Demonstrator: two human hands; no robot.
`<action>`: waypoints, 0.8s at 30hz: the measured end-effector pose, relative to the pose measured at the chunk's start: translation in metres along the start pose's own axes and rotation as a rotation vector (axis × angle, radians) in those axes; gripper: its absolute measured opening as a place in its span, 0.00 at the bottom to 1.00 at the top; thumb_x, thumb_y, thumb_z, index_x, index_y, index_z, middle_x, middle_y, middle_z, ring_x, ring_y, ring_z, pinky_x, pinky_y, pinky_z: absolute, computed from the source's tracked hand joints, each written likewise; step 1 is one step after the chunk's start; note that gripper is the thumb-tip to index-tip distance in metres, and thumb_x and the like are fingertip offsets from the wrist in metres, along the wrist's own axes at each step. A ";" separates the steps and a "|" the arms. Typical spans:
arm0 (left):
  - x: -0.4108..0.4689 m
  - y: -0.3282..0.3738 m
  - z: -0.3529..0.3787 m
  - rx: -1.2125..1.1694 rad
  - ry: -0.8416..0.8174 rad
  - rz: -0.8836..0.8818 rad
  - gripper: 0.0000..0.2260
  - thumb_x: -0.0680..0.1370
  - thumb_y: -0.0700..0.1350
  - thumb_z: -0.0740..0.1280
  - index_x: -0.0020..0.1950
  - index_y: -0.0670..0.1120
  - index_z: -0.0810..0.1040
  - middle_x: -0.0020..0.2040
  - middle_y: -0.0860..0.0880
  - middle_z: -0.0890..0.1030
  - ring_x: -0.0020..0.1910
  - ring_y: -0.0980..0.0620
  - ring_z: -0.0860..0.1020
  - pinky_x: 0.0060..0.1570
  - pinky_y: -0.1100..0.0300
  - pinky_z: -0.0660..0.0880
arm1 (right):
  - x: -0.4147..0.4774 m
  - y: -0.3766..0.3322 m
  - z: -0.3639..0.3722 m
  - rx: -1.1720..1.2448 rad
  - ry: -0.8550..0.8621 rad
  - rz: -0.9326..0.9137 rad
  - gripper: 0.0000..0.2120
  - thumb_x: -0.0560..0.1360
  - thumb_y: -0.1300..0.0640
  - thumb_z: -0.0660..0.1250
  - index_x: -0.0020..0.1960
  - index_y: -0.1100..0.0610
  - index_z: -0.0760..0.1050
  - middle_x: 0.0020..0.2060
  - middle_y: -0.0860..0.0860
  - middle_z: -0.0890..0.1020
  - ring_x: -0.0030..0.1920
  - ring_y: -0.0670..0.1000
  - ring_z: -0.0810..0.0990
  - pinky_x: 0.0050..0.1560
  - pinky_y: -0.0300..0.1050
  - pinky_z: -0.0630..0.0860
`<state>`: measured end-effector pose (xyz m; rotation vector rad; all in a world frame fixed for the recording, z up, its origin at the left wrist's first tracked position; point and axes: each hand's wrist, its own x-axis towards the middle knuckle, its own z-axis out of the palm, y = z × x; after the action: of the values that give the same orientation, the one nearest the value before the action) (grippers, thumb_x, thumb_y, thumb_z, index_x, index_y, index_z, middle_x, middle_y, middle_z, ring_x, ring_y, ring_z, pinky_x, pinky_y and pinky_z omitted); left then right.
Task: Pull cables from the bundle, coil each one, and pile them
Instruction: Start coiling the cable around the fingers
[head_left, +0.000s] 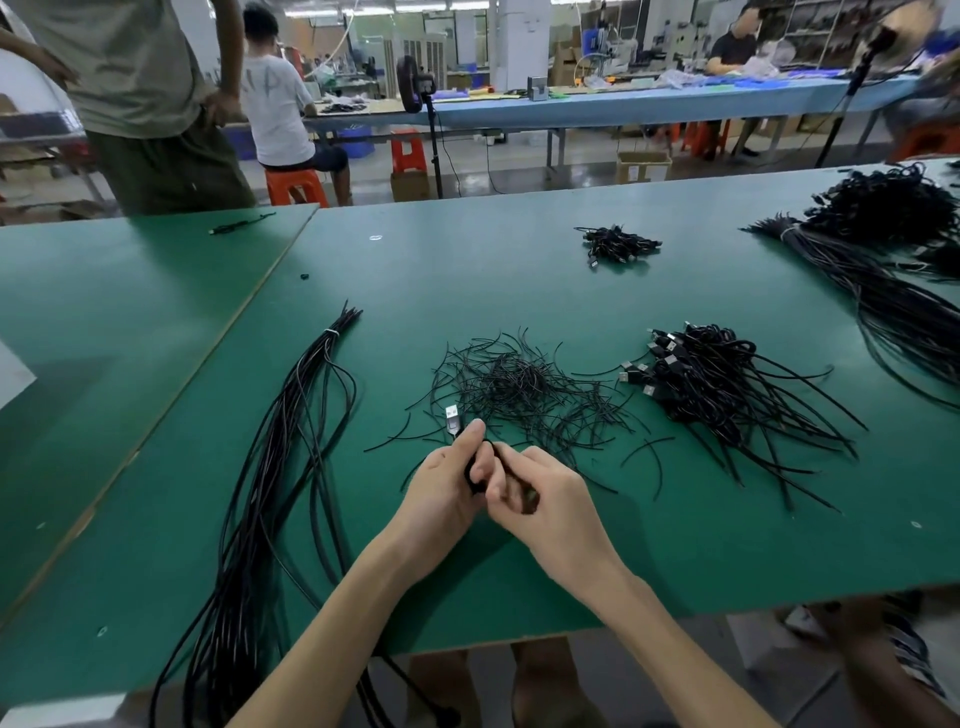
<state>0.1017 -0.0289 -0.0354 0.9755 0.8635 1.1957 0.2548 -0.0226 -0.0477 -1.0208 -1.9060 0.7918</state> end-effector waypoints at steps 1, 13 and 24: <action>-0.001 0.000 -0.001 0.008 -0.002 0.009 0.24 0.86 0.56 0.59 0.33 0.47 0.65 0.29 0.44 0.73 0.35 0.43 0.78 0.46 0.54 0.79 | -0.001 -0.001 0.000 -0.040 0.003 -0.015 0.21 0.77 0.55 0.73 0.70 0.52 0.77 0.42 0.42 0.74 0.42 0.46 0.76 0.46 0.39 0.76; -0.003 -0.006 -0.008 0.076 -0.074 -0.061 0.23 0.83 0.59 0.64 0.33 0.47 0.65 0.28 0.46 0.71 0.32 0.47 0.70 0.42 0.57 0.76 | -0.001 -0.006 0.002 -0.132 -0.167 -0.018 0.31 0.79 0.53 0.68 0.79 0.48 0.61 0.63 0.44 0.74 0.60 0.44 0.77 0.62 0.44 0.76; -0.007 0.004 -0.002 0.086 -0.173 -0.013 0.24 0.85 0.56 0.61 0.35 0.43 0.71 0.37 0.39 0.81 0.41 0.43 0.80 0.51 0.56 0.78 | -0.004 -0.007 0.002 -0.041 -0.090 -0.056 0.21 0.76 0.45 0.61 0.67 0.47 0.71 0.51 0.40 0.76 0.51 0.43 0.78 0.54 0.43 0.79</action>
<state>0.0969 -0.0353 -0.0319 1.1247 0.7874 1.0529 0.2516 -0.0292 -0.0447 -0.9664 -2.0264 0.7805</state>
